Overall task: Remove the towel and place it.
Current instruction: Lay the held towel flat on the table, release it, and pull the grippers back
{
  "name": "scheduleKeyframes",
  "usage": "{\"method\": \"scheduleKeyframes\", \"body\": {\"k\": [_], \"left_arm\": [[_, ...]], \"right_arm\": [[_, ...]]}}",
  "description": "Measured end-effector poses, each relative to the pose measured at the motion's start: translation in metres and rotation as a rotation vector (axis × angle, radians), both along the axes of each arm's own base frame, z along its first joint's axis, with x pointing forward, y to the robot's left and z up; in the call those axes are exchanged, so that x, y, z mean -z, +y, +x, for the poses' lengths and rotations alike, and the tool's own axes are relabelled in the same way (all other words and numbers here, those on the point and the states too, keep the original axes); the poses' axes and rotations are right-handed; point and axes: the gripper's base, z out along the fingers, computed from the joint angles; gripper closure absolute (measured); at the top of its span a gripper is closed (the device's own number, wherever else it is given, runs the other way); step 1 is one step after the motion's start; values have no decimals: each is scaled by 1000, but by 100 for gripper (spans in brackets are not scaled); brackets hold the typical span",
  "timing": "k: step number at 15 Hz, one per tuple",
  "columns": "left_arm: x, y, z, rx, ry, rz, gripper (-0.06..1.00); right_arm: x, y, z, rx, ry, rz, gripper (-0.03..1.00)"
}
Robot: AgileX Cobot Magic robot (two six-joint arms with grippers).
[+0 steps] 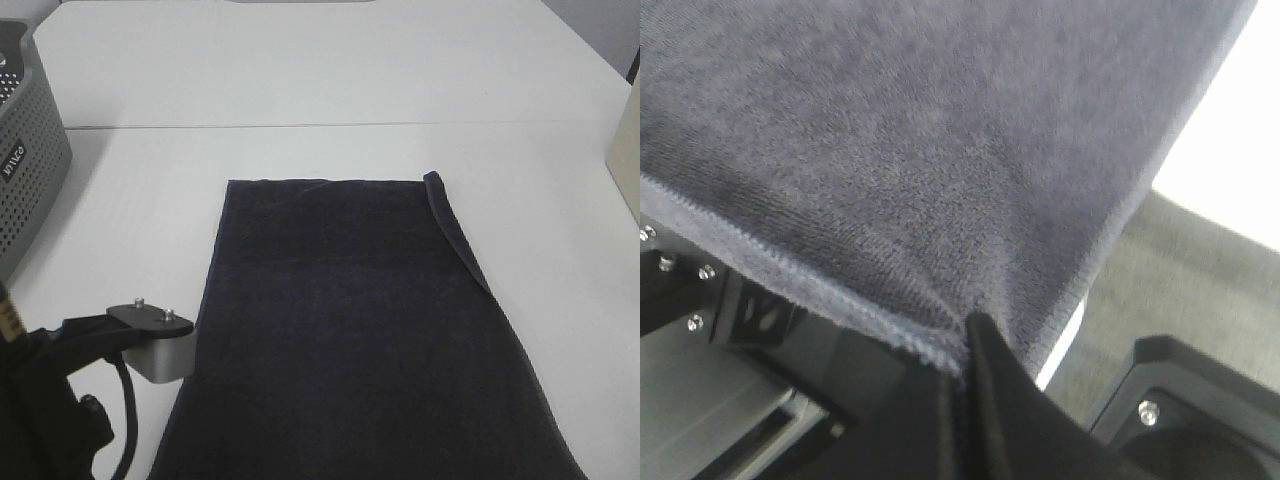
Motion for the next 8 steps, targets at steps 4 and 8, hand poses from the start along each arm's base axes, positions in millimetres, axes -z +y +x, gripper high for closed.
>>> {"method": "scheduleKeyframes", "body": {"k": [4,8], "left_arm": [[36,-10,7,-16,152,79,94],[57,-21,15,-31,243,121,94]], "right_arm": [[27,5,22,-2,213,-67,96],[51,5,34,-4,363,-135,96]]}}
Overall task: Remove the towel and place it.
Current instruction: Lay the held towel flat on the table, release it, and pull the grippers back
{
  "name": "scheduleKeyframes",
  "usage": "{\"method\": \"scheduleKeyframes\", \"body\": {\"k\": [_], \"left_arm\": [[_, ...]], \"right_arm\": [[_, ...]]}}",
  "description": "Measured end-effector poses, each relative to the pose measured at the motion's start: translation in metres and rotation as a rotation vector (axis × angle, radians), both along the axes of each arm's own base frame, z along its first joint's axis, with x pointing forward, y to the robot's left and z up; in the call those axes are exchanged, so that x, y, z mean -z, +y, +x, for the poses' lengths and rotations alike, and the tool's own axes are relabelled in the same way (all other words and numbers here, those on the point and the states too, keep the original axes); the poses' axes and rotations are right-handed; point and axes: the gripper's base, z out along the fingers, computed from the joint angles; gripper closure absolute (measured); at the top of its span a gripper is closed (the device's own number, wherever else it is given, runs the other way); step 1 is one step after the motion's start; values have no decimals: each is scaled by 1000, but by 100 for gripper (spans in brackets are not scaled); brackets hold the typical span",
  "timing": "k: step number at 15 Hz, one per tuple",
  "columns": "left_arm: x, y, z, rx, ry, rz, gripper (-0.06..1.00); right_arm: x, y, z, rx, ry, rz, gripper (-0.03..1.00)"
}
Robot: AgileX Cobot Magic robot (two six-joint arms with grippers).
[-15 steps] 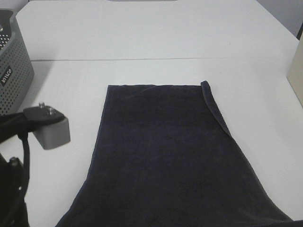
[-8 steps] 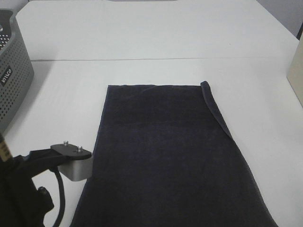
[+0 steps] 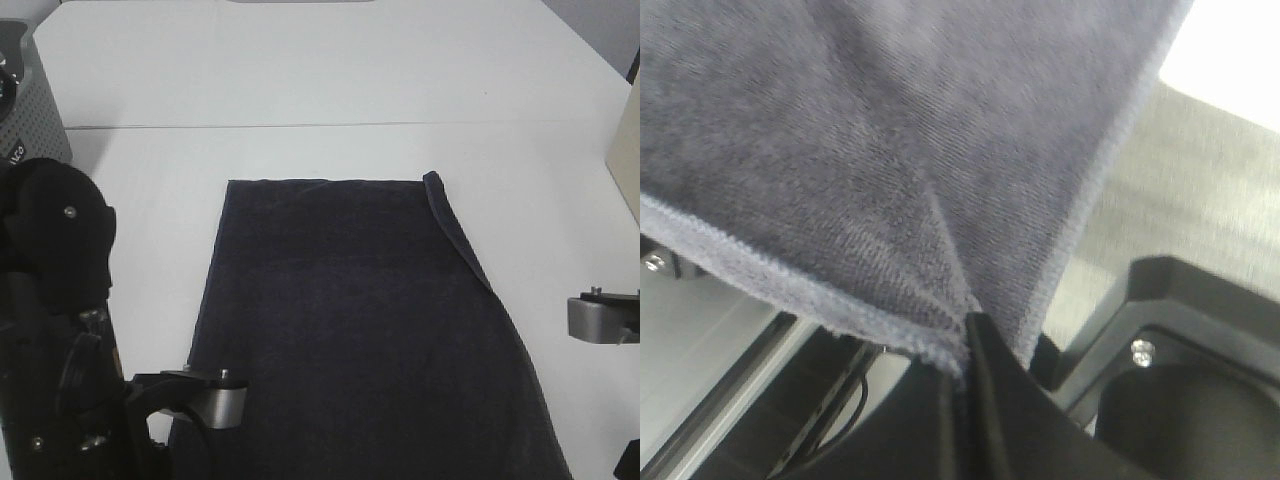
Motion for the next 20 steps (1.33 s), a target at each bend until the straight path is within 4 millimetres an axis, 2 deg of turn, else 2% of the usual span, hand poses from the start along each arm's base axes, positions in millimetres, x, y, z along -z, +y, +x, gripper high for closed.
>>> {"method": "scheduleKeyframes", "body": {"k": [2,7,11,17,20], "left_arm": [[7,-4,5,4,20,15,94],[7,-9,10,17,21,13,94],[9,-10,12,20,25,16,94],[31,-29,37,50,31,43,94],[38,-33,43,61,31,64,94]], "right_arm": [[9,0,4,9,55,-23,96],[27,-1,9,3,163,-68,96],[32,0,10,2,196,-76,96],[34,-1,11,-8,203,-88,96],[47,0,13,-7,287,-97,96]]}}
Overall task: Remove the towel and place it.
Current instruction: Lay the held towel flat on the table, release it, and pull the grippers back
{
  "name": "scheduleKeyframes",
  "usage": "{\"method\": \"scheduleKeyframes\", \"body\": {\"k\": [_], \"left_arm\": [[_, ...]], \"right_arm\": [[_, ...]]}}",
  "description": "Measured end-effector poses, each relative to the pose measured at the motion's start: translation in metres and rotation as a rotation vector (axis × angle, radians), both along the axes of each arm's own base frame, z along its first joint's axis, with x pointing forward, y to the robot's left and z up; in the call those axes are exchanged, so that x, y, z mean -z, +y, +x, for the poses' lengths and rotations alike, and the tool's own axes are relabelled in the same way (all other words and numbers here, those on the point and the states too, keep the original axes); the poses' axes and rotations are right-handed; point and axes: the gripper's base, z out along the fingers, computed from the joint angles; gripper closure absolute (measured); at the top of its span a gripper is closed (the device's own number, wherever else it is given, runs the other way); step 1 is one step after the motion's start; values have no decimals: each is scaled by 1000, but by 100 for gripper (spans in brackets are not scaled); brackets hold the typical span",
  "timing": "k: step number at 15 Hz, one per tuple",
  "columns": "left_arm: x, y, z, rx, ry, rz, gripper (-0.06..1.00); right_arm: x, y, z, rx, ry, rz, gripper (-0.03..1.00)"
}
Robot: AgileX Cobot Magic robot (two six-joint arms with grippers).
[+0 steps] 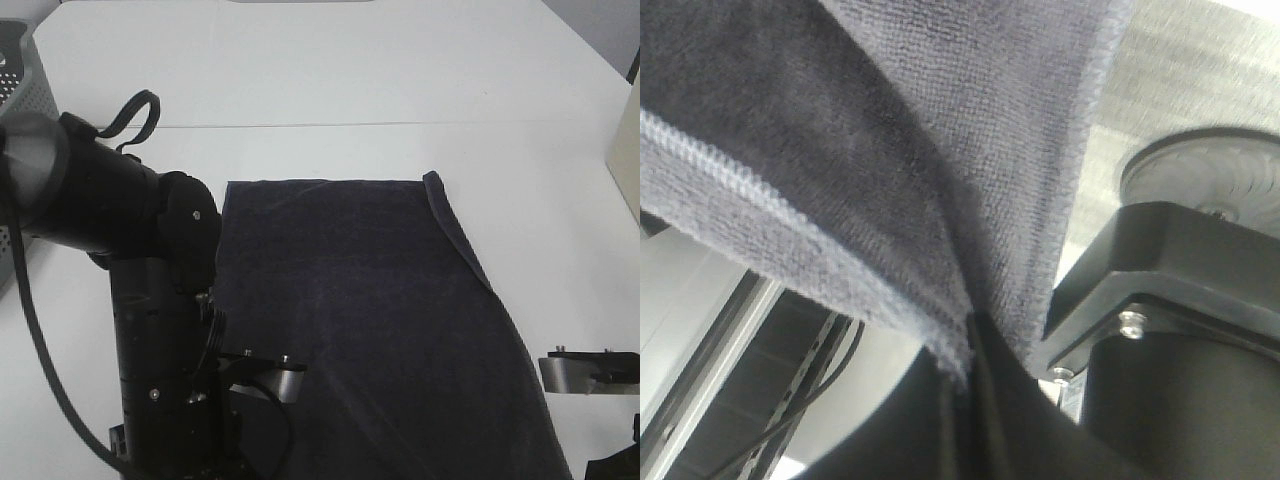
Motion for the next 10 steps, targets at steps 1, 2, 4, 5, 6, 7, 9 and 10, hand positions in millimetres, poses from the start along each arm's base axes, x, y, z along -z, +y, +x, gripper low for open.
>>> {"method": "scheduleKeyframes", "body": {"k": [1,2,4,5,6,7,9,10], "left_arm": [[0,0,0,-6,2,7,94],[0,0,0,-17,6,19,94],[0,0,0,-28,9,29,94],[0,0,0,-34,12,36,94],[1,1,0,-36,11,42,94],[1,0,-1,-33,10,47,94],[1,-2,-4,-18,9,51,94],[1,-2,-5,-21,11,53,90]], "right_arm": [[4,1,1,5,20,2,96],[6,2,1,10,36,13,96],[8,5,1,17,50,35,96],[8,5,1,15,50,47,96],[8,6,1,18,49,53,95],[8,6,1,19,49,57,93],[7,7,2,24,51,61,86],[7,7,2,24,52,62,82]]}}
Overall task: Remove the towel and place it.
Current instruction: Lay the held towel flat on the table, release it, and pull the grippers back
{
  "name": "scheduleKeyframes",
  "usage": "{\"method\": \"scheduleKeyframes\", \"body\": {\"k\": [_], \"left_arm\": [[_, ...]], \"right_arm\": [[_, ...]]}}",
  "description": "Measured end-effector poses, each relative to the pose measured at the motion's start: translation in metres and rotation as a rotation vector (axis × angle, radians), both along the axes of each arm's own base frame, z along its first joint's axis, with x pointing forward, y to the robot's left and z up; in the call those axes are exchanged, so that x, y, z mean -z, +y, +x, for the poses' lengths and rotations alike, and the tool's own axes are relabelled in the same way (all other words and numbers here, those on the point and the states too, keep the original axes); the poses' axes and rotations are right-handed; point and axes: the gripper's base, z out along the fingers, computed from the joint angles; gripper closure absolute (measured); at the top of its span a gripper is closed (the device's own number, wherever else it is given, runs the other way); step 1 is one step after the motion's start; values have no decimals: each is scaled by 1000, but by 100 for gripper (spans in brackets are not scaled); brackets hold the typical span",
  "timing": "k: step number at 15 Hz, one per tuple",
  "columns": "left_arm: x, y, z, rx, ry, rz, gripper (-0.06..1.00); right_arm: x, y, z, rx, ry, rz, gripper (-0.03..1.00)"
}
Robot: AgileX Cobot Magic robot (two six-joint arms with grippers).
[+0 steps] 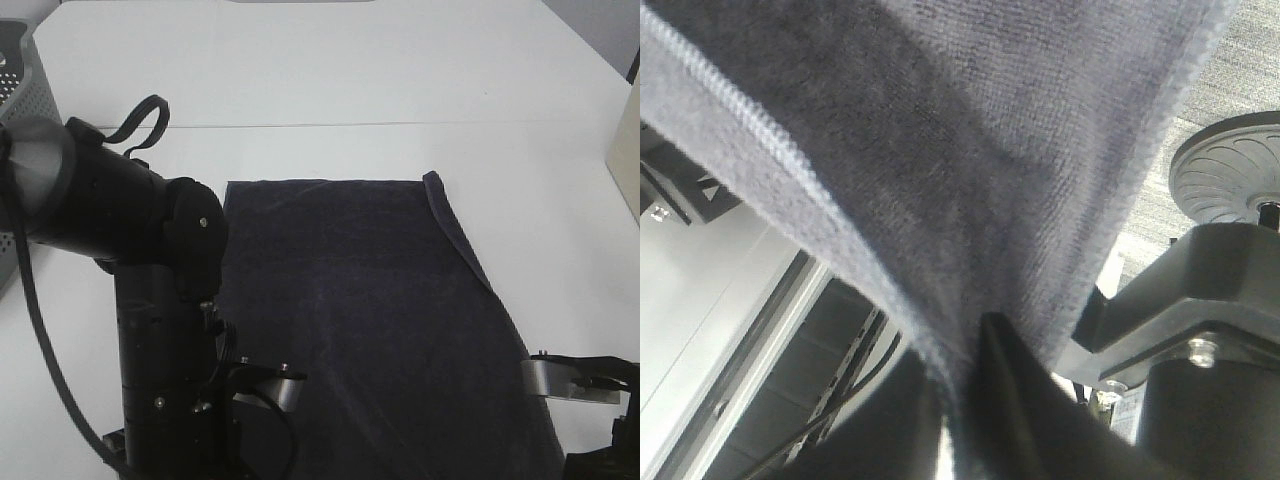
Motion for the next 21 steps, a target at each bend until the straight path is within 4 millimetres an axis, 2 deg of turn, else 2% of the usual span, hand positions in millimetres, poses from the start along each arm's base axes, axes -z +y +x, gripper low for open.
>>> {"method": "scheduleKeyframes", "body": {"k": [2,4,5,6,10,13,15,18,21], "left_arm": [[0,0,0,-14,3,14,77],[0,0,0,-48,9,44,53],[-1,0,0,-54,6,46,36],[-5,0,0,-58,-2,41,29],[-28,0,0,-65,-58,-5,25],[-45,2,-1,-60,-109,-35,25],[-57,6,-1,-40,-155,-50,25],[-76,11,2,13,-253,-60,25],[-97,13,13,69,-396,-52,25]], "right_arm": [[0,1,0,13,2,8,68],[-1,3,0,35,5,20,49],[-1,4,0,47,7,26,37],[-1,4,0,47,7,26,33],[-1,5,0,51,8,27,30],[-7,8,12,50,-37,40,30],[-23,11,27,47,-140,57,30],[-62,15,53,61,-343,78,30],[-96,15,61,68,-495,99,29]]}}
